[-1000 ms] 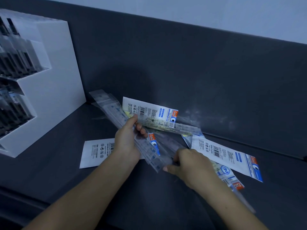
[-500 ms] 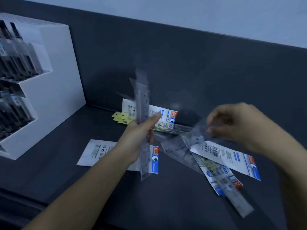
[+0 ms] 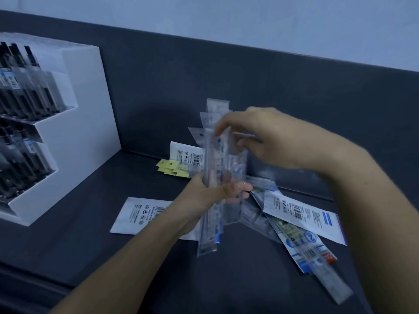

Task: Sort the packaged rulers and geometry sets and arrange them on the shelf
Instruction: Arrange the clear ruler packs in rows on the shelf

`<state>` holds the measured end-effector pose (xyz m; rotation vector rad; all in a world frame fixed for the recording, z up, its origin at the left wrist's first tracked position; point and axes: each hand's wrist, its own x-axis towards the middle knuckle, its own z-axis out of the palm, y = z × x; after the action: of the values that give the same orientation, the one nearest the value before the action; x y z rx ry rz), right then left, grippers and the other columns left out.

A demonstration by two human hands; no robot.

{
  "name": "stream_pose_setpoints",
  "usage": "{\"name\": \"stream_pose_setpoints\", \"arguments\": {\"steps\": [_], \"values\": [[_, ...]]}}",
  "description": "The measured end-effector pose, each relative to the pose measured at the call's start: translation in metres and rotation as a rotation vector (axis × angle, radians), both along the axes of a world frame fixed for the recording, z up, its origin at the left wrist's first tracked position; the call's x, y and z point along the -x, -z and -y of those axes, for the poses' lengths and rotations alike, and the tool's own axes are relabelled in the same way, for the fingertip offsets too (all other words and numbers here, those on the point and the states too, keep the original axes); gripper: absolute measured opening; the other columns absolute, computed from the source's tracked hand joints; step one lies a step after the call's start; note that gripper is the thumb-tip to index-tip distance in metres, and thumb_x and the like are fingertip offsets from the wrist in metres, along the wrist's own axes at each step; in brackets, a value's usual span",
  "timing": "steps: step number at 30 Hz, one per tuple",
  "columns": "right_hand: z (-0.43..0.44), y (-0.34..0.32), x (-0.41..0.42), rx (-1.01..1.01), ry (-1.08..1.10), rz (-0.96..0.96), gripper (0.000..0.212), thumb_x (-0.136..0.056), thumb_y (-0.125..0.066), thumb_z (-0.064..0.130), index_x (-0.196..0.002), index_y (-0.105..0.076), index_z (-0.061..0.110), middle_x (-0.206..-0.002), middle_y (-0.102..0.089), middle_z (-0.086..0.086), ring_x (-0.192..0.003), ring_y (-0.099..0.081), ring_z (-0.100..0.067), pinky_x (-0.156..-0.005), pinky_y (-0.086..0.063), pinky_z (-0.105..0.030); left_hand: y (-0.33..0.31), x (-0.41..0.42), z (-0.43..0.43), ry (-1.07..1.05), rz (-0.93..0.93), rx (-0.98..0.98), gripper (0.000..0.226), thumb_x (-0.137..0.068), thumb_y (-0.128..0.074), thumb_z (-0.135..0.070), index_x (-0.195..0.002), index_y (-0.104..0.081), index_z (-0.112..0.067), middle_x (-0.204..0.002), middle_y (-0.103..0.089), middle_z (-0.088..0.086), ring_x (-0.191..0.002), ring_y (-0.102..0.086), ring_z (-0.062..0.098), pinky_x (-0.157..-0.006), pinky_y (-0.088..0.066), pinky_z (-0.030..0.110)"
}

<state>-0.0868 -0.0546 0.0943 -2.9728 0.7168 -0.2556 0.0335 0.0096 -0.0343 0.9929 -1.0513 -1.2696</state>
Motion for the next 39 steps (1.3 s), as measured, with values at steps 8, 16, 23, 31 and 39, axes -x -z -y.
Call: {"name": "stream_pose_setpoints", "arguments": {"steps": [8, 16, 23, 31, 39], "values": [[0.004, 0.056, -0.015, -0.025, -0.026, 0.669, 0.058, -0.08, -0.065, 0.006, -0.132, -0.042, 0.016, -0.12, -0.043, 0.005, -0.116, -0.044, -0.011, -0.101, -0.038, -0.028, 0.004, -0.001, 0.001, -0.257, -0.107, 0.12, 0.014, -0.077, -0.07, -0.02, -0.068, -0.06, -0.019, -0.051, -0.047, 0.0, -0.049, -0.042, 0.016, -0.054, -0.04, 0.022], [0.015, 0.133, 0.023, -0.191, 0.41, -0.354, 0.049, -0.075, -0.069, 0.05, -0.105, -0.06, 0.013, -0.112, -0.054, -0.005, -0.108, -0.05, -0.022, -0.085, -0.042, -0.03, 0.016, -0.01, 0.018, -0.426, -0.475, -0.15, 0.02, -0.087, -0.053, -0.001, -0.071, -0.053, -0.013, -0.051, -0.039, -0.002, -0.049, -0.038, 0.012, -0.05, -0.037, 0.022], [0.03, 0.127, 0.023, -0.439, 0.533, -0.334, 0.043, -0.077, -0.072, 0.043, -0.093, -0.067, 0.004, -0.099, -0.066, -0.01, -0.088, -0.059, -0.02, -0.07, -0.044, -0.027, 0.025, -0.016, 0.022, -0.443, -0.594, -0.345, 0.021, -0.083, -0.052, 0.001, -0.067, -0.052, -0.012, -0.045, -0.039, -0.004, -0.039, -0.037, 0.009, -0.044, -0.037, 0.02], [0.028, 0.125, 0.025, -0.798, 0.515, 0.143, 0.016, -0.077, -0.072, 0.005, -0.078, -0.058, 0.013, -0.062, -0.06, -0.007, -0.048, -0.052, -0.013, -0.048, -0.035, -0.024, 0.023, -0.016, 0.021, -0.491, -0.631, -0.347, 0.025, -0.084, -0.049, 0.002, -0.063, -0.047, -0.013, -0.045, -0.038, -0.003, -0.039, -0.037, 0.009, -0.044, -0.035, 0.02], [0.023, 0.093, 0.045, -1.062, 0.507, 0.629, 0.024, -0.097, -0.047, 0.015, -0.079, -0.061, 0.007, -0.052, -0.062, -0.004, -0.038, -0.047, -0.009, -0.038, -0.034, -0.016, 0.024, -0.015, 0.021, -0.406, -0.55, -0.319, 0.024, -0.082, -0.068, -0.024, -0.065, -0.053, -0.017, -0.047, -0.039, -0.004, -0.04, -0.037, 0.01, -0.04, -0.036, 0.022]]}}
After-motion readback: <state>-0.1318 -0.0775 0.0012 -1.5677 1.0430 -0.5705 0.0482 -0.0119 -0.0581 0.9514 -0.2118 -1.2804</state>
